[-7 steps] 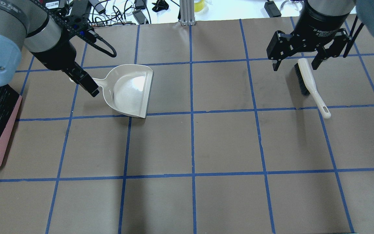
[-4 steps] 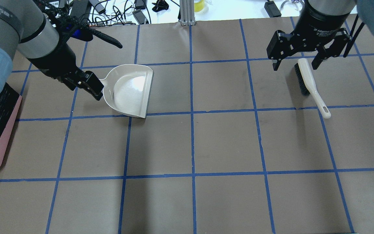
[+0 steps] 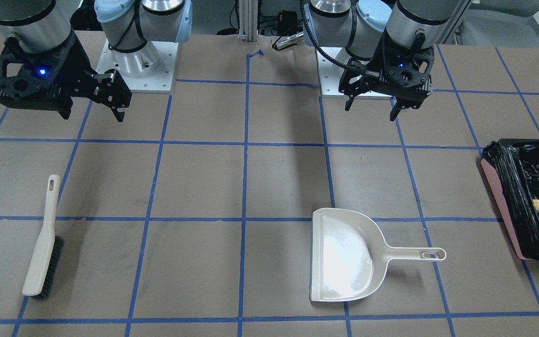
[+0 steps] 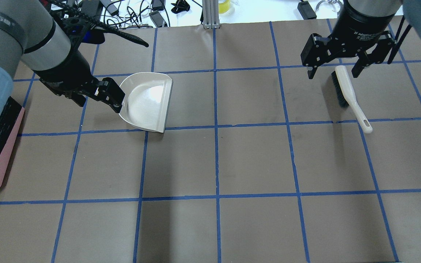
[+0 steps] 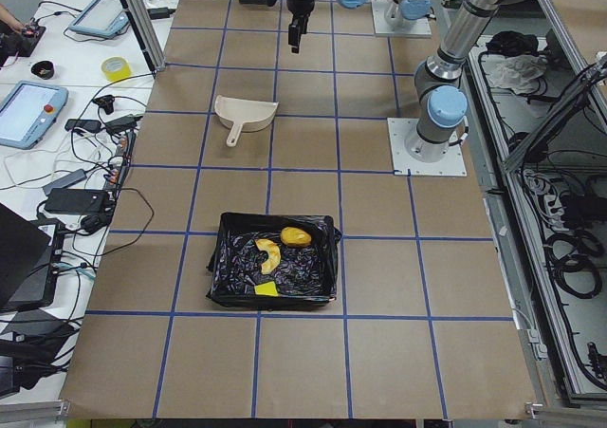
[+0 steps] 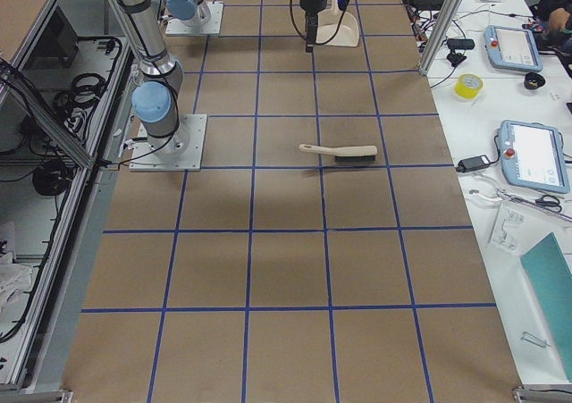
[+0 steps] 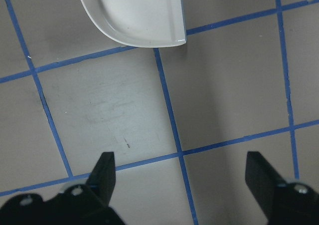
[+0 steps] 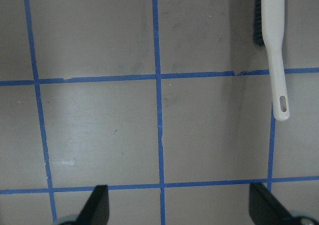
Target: Sweep and dump trash into bin
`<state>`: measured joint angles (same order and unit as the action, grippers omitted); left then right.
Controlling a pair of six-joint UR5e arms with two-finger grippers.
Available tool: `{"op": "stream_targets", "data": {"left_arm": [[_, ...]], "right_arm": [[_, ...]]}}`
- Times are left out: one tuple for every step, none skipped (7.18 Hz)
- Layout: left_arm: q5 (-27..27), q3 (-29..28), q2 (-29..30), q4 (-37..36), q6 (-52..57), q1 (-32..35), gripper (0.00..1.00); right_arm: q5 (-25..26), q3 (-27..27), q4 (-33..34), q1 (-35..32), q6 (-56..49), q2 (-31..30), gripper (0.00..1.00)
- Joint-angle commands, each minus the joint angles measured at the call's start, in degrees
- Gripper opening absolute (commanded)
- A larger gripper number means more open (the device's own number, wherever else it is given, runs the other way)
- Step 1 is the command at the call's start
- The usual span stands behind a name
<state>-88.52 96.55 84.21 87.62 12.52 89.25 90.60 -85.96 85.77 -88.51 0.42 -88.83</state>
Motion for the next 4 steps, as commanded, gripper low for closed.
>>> {"op": "stream_targets", "data": {"left_arm": [[-0.08,-0.04,-0.1,0.0,-3.12,0.05,0.96],[-0.08,-0.04,-0.19,0.09,-3.12,0.05,0.97],[-0.08,0.13,-0.19,0.09,-3.21,0.05,0.98],[-0.08,0.13,-0.19,0.09,-3.21,0.05,1.0]], "right_arm": [[-0.07,0.0,0.01,0.0,0.01,-0.03,1.0],[-0.07,0.0,0.01,0.0,0.01,-0.03,1.0],[0.02,-0.09,0.09,0.0,0.01,0.06,1.0],[0.02,-0.09,0.09,0.0,0.1,-0.03,1.0]]}}
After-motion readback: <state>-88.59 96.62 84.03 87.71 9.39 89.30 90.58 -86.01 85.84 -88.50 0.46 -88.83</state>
